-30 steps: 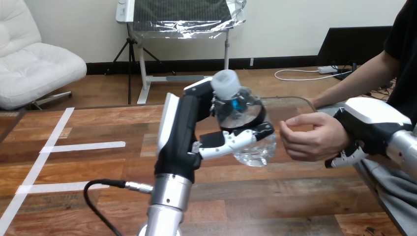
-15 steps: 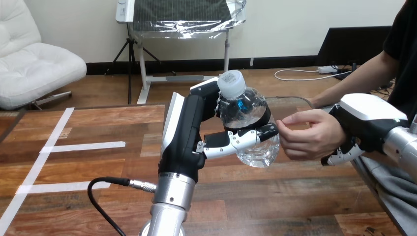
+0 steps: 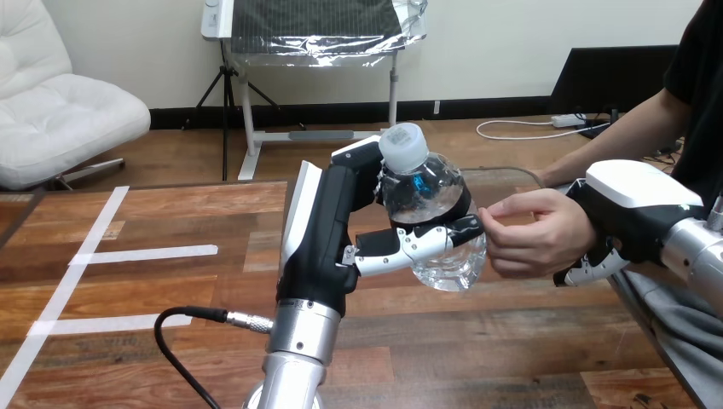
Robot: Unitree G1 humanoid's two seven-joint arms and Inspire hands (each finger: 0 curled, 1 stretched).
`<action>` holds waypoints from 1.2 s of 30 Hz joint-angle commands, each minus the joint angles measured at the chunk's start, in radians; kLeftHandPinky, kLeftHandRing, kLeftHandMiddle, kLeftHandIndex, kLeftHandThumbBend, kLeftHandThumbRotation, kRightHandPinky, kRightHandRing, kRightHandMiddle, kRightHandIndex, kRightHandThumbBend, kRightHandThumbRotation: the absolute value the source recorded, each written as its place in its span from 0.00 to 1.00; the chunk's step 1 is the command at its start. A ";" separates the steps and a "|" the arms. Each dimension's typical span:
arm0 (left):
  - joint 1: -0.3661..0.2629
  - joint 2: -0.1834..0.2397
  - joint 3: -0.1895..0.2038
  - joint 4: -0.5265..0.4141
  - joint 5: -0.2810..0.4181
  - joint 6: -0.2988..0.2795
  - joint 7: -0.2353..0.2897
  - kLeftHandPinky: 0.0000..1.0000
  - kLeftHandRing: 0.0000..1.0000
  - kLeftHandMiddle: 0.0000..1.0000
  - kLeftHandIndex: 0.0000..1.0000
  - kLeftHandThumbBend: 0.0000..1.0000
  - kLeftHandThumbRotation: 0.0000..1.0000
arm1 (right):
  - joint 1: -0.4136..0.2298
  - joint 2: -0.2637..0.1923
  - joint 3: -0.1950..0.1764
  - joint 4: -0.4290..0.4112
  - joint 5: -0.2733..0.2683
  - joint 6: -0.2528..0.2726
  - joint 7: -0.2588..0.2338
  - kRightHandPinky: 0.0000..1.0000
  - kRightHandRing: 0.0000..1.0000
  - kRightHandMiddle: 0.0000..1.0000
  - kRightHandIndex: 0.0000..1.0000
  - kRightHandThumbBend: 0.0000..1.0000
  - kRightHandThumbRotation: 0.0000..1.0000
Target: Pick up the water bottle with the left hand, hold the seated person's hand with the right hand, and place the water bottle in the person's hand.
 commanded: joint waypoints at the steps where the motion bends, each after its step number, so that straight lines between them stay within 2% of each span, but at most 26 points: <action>1: -0.088 -0.069 -0.012 -0.012 0.004 -0.019 0.010 0.35 0.38 0.43 0.47 0.62 0.00 | -0.010 -0.008 -0.027 -0.071 0.012 -0.017 0.002 0.17 0.22 0.29 0.33 0.74 0.00; 15: -0.093 -0.063 -0.022 -0.004 0.001 -0.034 0.011 0.35 0.38 0.43 0.47 0.60 0.00 | 0.006 -0.008 -0.040 -0.126 -0.009 0.007 0.018 0.17 0.23 0.30 0.33 0.73 0.00; 28: -0.088 -0.061 -0.026 -0.008 0.002 -0.035 0.012 0.36 0.39 0.43 0.47 0.60 0.00 | 0.016 -0.006 -0.051 -0.122 0.004 -0.008 0.011 0.17 0.23 0.30 0.32 0.72 0.00; 36: -0.085 -0.059 -0.025 -0.009 0.005 -0.038 0.015 0.36 0.39 0.43 0.48 0.60 0.00 | 0.023 -0.006 -0.055 -0.125 0.009 0.008 0.024 0.16 0.22 0.30 0.32 0.72 0.00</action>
